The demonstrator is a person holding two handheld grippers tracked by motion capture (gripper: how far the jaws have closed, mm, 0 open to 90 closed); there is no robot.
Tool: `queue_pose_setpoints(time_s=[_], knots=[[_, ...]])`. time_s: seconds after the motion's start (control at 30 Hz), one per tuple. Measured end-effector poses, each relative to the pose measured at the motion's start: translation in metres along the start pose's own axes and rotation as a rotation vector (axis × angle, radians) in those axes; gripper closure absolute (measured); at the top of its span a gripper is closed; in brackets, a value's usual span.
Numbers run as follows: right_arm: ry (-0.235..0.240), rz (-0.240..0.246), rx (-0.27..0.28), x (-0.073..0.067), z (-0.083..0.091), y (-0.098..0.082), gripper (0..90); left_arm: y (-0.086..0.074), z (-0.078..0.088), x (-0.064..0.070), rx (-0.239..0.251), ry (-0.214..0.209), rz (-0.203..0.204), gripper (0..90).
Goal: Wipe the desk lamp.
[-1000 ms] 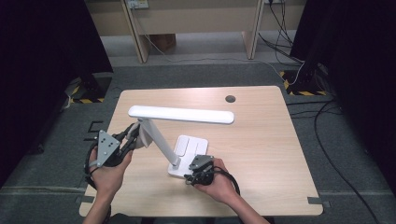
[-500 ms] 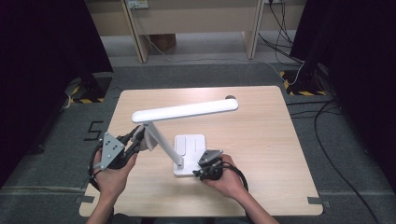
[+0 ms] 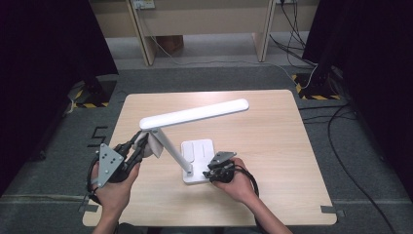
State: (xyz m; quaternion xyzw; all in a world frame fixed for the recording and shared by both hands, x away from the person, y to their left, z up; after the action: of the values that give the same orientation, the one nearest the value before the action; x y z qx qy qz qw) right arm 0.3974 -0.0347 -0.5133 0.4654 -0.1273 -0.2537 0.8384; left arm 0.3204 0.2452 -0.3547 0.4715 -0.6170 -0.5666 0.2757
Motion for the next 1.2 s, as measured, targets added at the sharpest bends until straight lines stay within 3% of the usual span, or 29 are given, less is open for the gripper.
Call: queue_pose_setpoints(time_s=[0.2, 0.73, 1.0, 1.2], knots=[[-0.008, -0.026, 0.020, 0.004, -0.007, 0.001, 72.5, 0.001, -0.004, -0.002, 0.002, 0.013, 0.025, 79.1], [-0.002, -0.050, 0.048, 0.006, -0.010, 0.000, 89.8, -0.006, -0.011, 0.004, -0.012, 0.013, -0.004, 79.4], [-0.003, -0.042, 0.056, 0.006, -0.010, -0.001, 90.0, -0.012, -0.010, 0.009, -0.025, 0.028, -0.035, 79.3], [-0.005, -0.044, 0.058, 0.005, -0.010, -0.001, 90.0, -0.018, -0.010, 0.014, -0.037, 0.029, -0.017, 79.2]])
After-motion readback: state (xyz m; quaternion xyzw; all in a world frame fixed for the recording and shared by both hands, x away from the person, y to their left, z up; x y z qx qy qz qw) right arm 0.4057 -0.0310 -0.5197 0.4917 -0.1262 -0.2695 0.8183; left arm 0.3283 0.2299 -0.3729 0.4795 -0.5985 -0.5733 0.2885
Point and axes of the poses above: each handheld gripper's, and its own axes: z roughly backward along the jaws, y roughly out of its top, x roughly to its right, the point moved 2 cm from there along -z, roughly forward along the jaws, and after that the axes turned 10 degrees about x, right-handed, at the moved point
